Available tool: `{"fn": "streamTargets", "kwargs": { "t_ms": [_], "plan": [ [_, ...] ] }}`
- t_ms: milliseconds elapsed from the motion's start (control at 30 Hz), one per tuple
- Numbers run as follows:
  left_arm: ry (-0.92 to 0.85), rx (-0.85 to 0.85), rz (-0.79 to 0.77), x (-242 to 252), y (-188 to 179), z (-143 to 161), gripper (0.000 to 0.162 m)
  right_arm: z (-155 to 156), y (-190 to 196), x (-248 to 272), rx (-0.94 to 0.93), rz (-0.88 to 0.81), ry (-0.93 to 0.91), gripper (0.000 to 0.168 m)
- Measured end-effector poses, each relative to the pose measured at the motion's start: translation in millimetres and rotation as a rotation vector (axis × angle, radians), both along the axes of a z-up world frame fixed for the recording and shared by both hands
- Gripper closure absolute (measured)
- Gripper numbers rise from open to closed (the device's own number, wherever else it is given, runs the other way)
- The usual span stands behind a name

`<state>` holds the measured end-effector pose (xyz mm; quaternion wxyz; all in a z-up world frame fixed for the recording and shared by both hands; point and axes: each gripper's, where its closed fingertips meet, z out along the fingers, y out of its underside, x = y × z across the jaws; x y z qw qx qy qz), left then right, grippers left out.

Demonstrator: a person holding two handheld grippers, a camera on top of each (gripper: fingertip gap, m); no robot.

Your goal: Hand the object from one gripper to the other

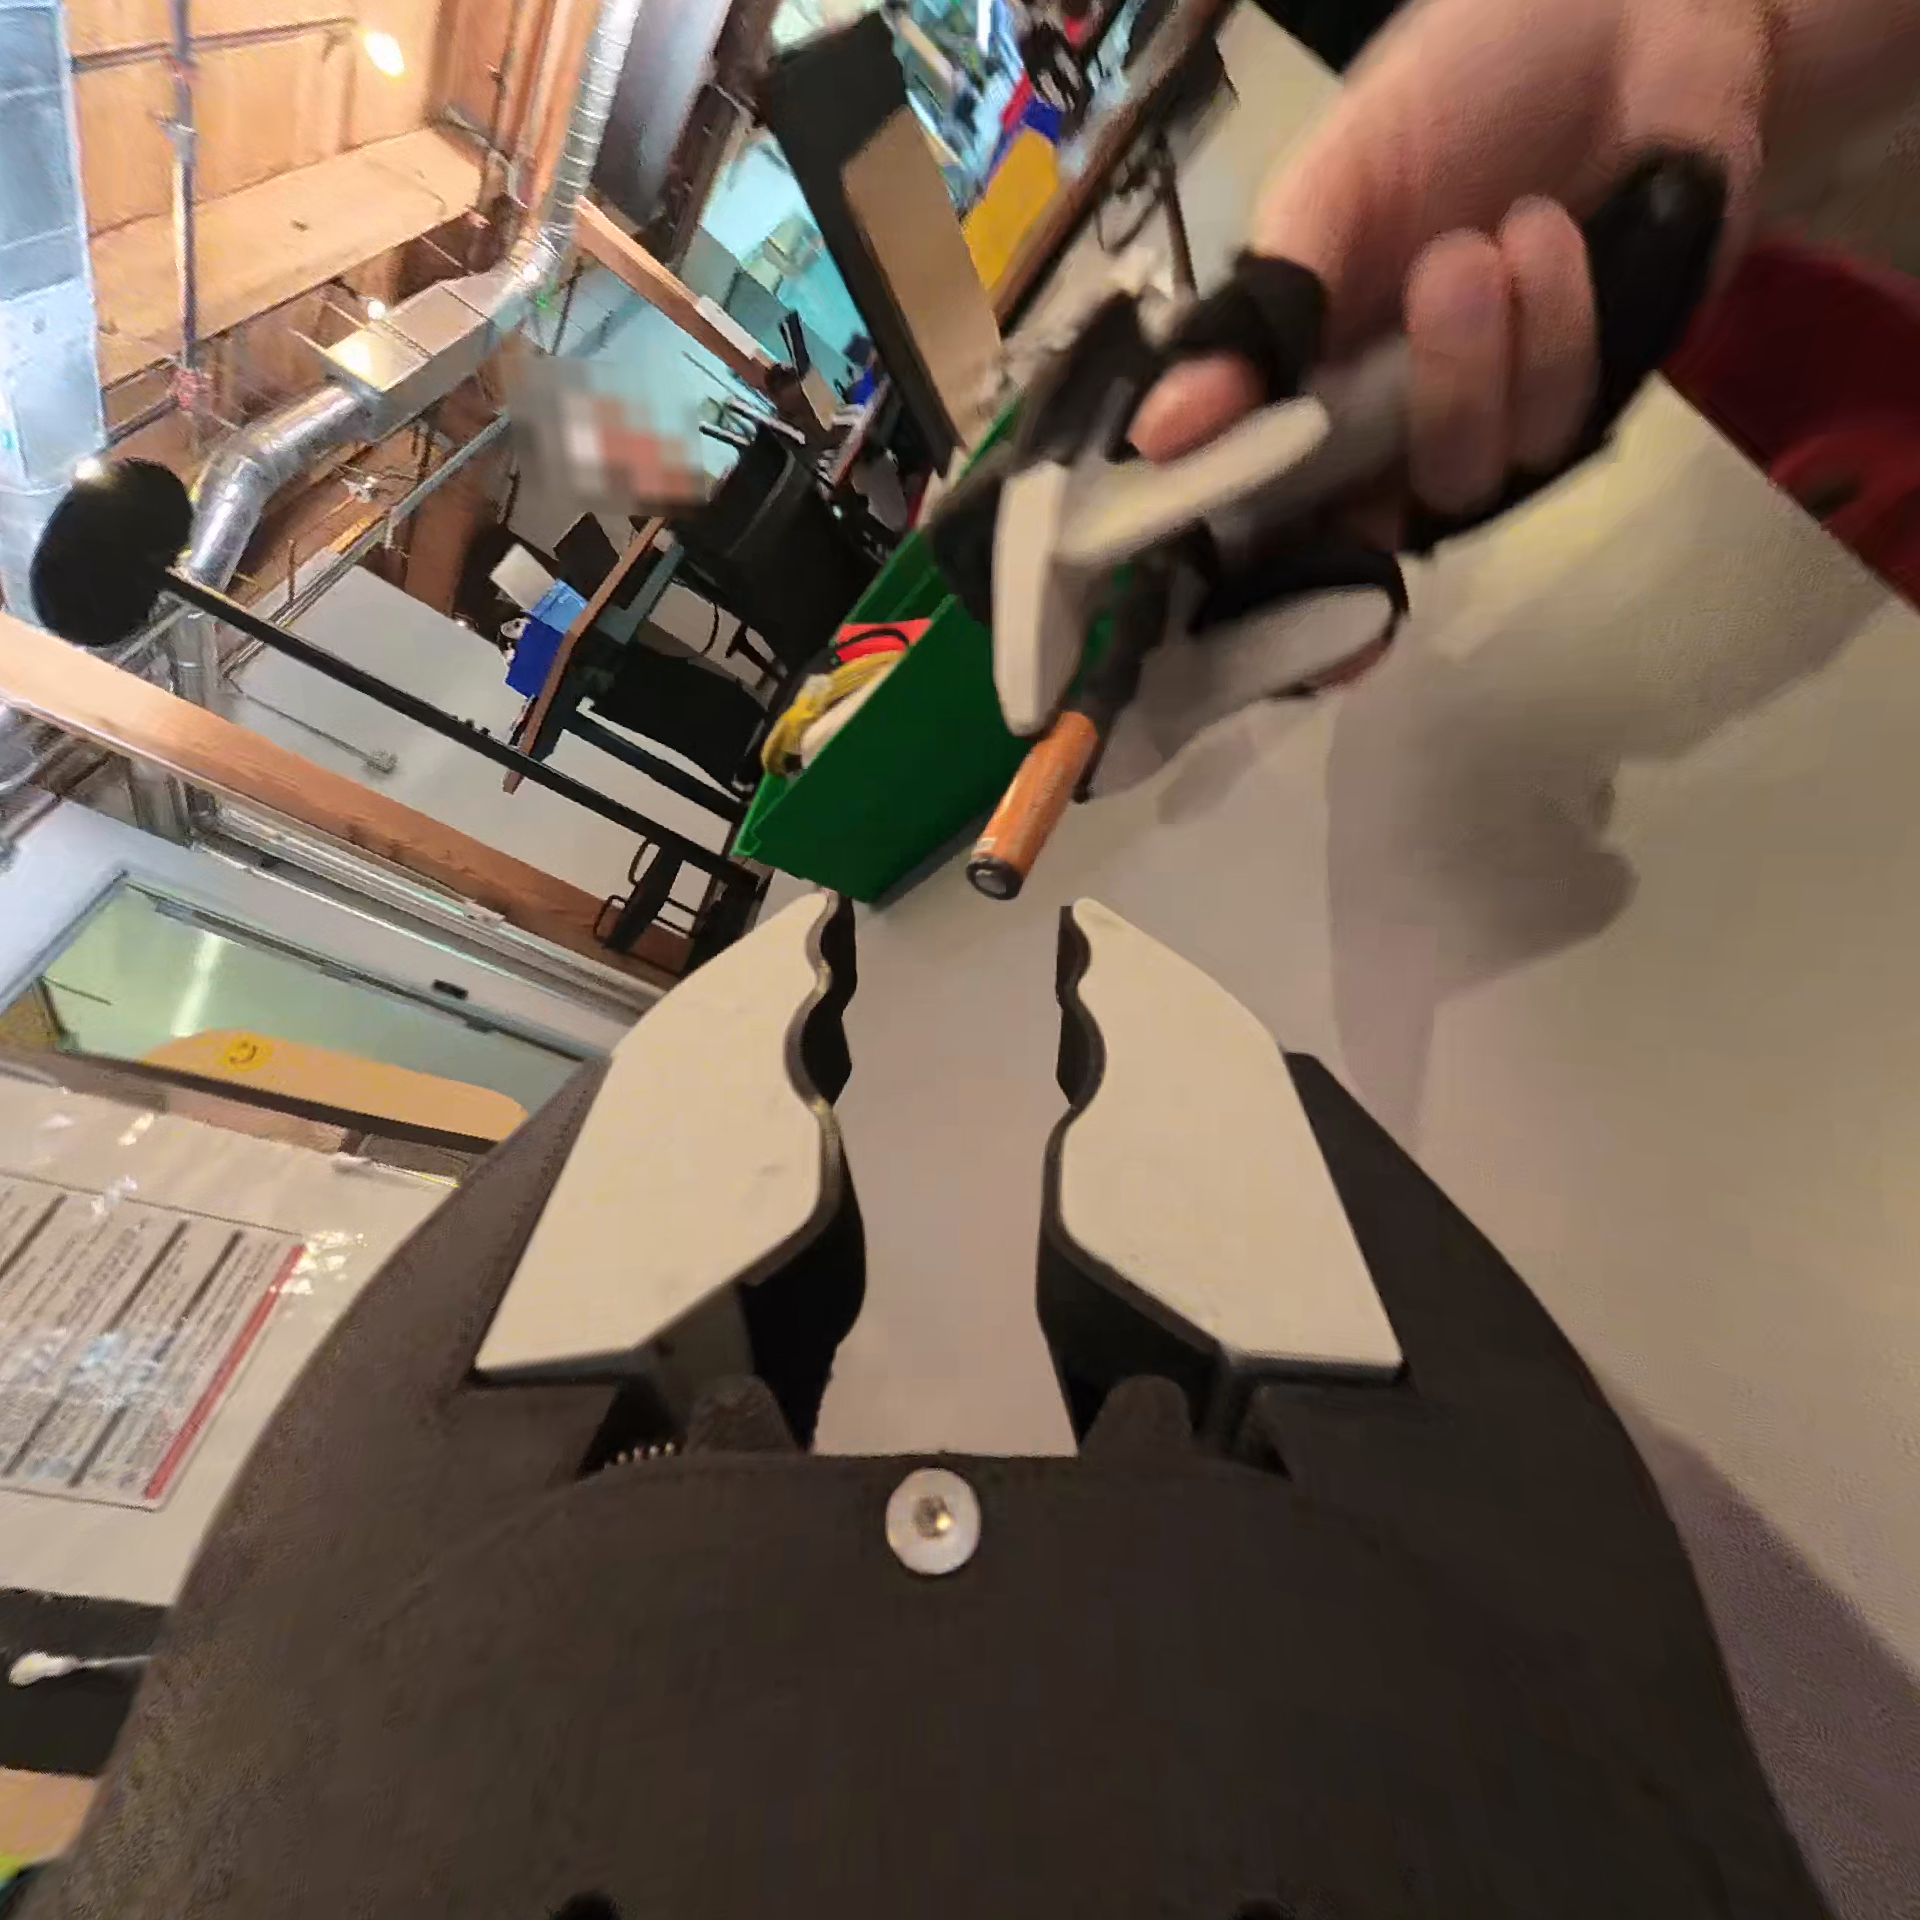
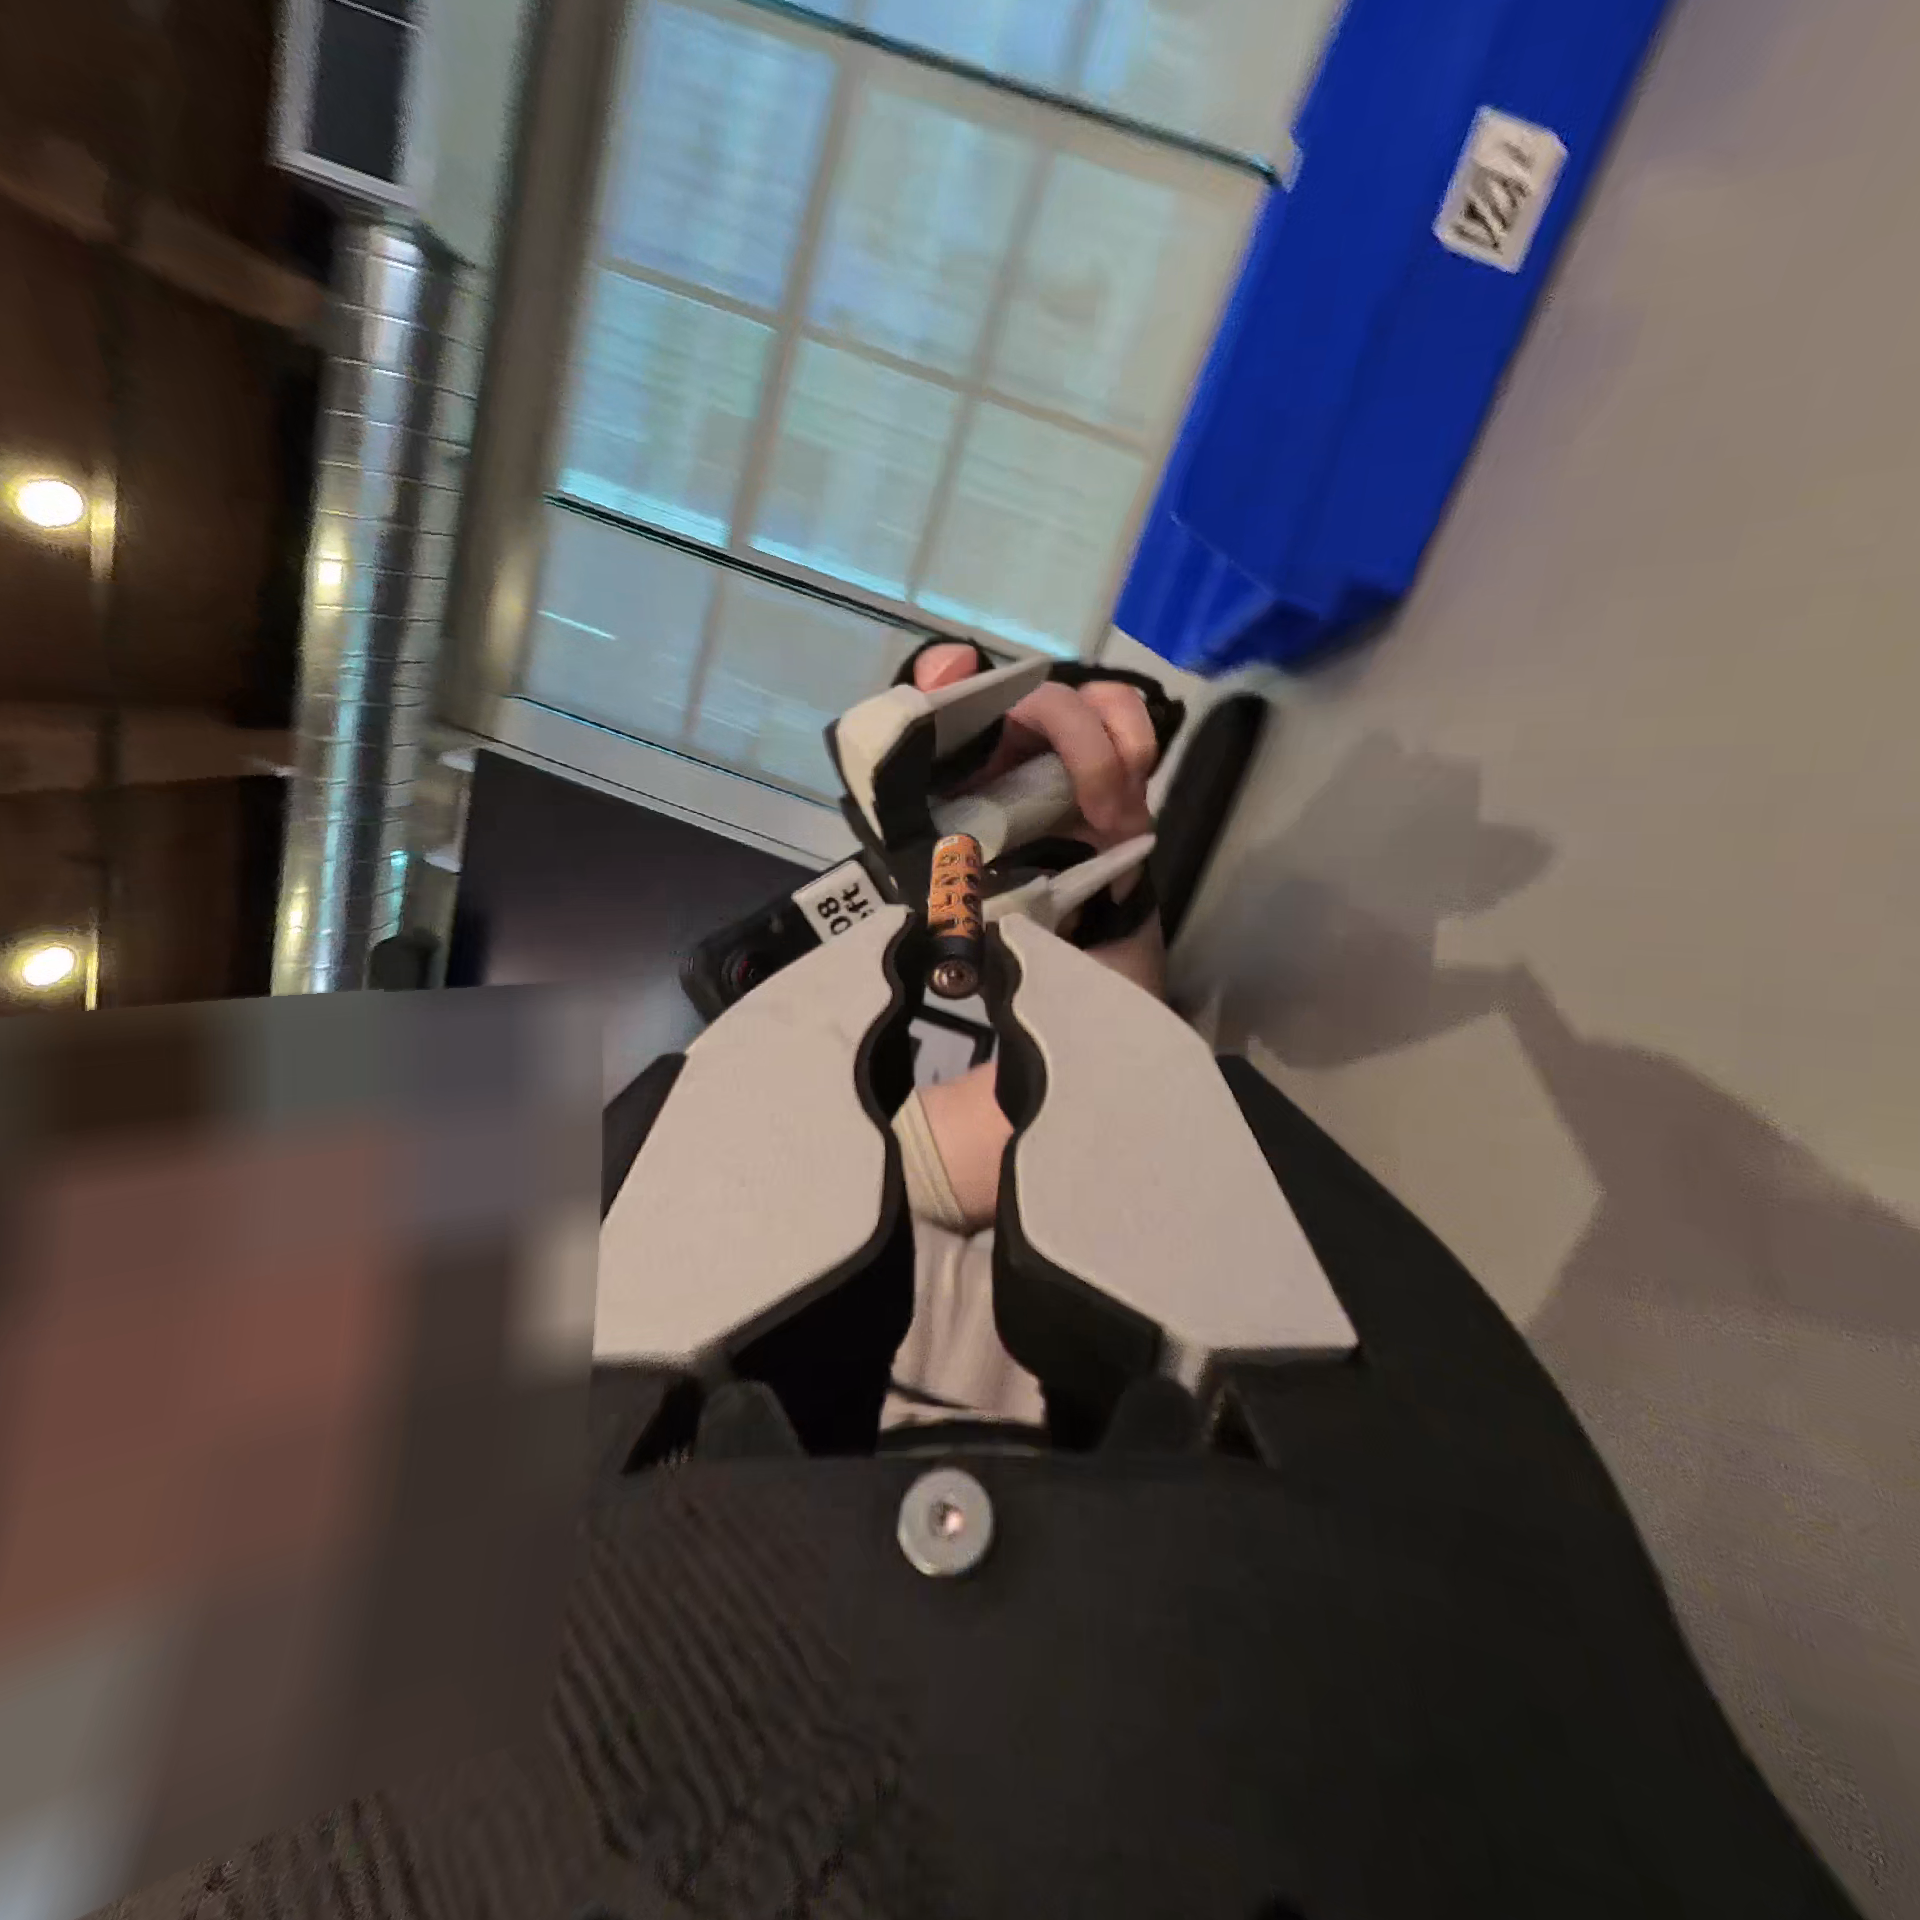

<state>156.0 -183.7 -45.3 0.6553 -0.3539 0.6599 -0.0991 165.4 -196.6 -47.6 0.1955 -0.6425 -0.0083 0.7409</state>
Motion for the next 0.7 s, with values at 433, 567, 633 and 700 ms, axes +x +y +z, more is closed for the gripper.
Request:
{"fn": "streamTargets", "kwargs": {
  "t_ms": [433, 567, 633, 700],
  "plan": [
    [0.077, 0.178, -0.061, 20.0, -28.9, -25.9, 0.141, -19.3, -21.6, 13.4, -0.279, 0.084, -0.272, 0.157],
    [0.093, 0.206, -0.062, 22.4, -32.7, -29.2, 0.145, -21.0, -20.1, 12.0, -0.287, 0.071, -0.299, 0.157],
    [0.095, 0.219, -0.038, 23.0, -29.9, -29.8, 0.151, -22.2, -18.4, 10.6, -0.288, 0.062, -0.313, 0.157],
    [0.105, 0.237, -0.001, 22.6, -23.4, -30.3, 0.152, -22.8, -18.2, 9.0, -0.273, 0.063, -0.327, 0.157]
  ]
}}
